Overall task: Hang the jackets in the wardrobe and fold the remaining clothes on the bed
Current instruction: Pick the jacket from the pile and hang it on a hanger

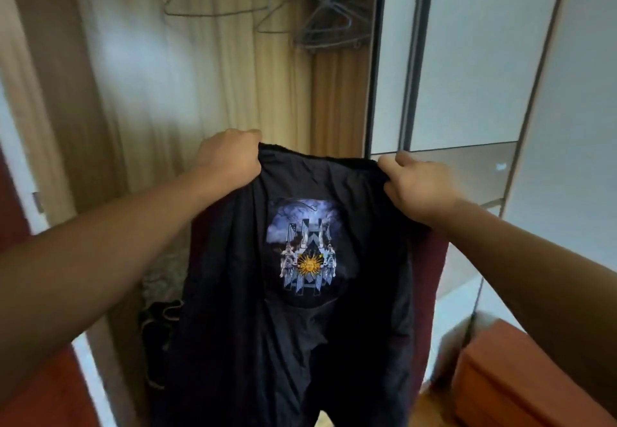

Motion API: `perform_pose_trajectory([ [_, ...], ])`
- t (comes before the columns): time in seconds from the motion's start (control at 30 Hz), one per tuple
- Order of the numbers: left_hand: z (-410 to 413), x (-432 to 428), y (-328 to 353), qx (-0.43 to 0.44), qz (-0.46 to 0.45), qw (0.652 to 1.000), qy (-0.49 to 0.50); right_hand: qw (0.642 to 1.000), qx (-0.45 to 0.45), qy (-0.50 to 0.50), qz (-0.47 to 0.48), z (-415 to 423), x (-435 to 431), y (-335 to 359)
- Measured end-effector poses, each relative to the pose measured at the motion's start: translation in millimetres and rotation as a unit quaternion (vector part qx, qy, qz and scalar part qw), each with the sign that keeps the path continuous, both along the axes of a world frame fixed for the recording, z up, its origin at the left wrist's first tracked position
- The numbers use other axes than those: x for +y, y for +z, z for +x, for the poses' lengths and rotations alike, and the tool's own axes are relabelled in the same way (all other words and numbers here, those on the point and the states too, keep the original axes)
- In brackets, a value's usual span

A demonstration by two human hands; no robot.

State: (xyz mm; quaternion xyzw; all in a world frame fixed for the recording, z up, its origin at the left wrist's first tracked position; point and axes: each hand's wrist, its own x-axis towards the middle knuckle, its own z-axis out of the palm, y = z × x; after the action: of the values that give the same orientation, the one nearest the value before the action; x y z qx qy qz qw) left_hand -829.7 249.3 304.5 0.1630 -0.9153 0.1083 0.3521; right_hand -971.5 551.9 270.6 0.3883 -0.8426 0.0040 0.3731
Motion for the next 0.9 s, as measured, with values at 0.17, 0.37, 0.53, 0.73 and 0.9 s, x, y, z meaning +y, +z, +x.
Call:
perform_pose_trajectory([
  [0.17,9.5,-80.6,16.5,0.004,0.010,0.996,0.091,0.998,0.031,0.057,0.013,-37.6,-111.6,21.9],
  [0.37,-6.1,-172.3,63.7,0.051,0.018,0.988,0.145,0.991,0.076,0.111,-0.028,-84.8,-224.1,69.8],
  [0.53,-26.7,-232.8,110.8,0.078,-0.008,0.981,0.178,0.989,0.082,0.116,-0.031,-124.6,-298.8,121.0],
  [0.73,-59.3,-295.2,141.2,0.088,-0.078,0.971,0.210,0.991,0.088,0.089,-0.037,-184.7,-374.6,162.0],
  [0.9,-96.2,-345.8,79.8,0.000,-0.081,0.975,0.209,0.991,0.072,0.113,-0.002,-238.6,-437.3,117.7],
])
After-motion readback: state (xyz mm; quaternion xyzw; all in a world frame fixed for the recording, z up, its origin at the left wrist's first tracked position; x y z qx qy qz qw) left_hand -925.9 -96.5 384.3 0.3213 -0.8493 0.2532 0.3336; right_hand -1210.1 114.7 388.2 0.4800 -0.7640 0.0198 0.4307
